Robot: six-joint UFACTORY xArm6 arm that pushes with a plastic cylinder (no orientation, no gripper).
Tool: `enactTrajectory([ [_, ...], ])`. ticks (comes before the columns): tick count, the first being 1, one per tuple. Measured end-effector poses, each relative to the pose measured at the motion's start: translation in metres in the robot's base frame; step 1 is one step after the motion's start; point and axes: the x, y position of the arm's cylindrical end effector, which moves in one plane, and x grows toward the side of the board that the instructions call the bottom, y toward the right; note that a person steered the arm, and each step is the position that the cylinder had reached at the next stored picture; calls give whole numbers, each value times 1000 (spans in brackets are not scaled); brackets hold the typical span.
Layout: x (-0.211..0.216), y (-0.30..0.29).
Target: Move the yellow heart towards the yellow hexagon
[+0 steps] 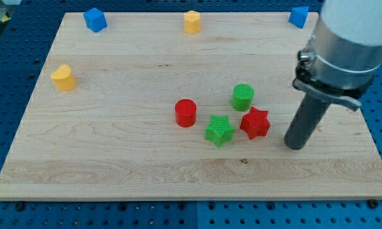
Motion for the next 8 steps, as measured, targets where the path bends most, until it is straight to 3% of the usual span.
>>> enactTrajectory([
  [3, -151, 11],
  [6, -177, -21],
  [8, -177, -75],
])
